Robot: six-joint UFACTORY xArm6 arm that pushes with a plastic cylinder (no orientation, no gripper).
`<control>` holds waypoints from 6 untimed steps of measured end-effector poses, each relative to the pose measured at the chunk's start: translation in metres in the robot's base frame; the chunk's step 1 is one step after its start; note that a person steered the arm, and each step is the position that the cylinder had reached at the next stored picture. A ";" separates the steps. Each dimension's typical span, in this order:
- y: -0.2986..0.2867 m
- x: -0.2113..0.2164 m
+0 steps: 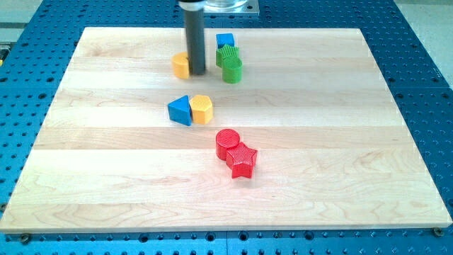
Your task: Place the yellow heart diagonal to the blue triangle
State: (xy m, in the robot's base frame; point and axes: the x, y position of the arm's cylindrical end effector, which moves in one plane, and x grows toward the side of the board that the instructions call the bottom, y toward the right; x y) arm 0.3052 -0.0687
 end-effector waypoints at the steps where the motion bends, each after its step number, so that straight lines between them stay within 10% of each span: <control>1: 0.003 -0.007; 3: -0.065 0.034; 6: 0.088 0.123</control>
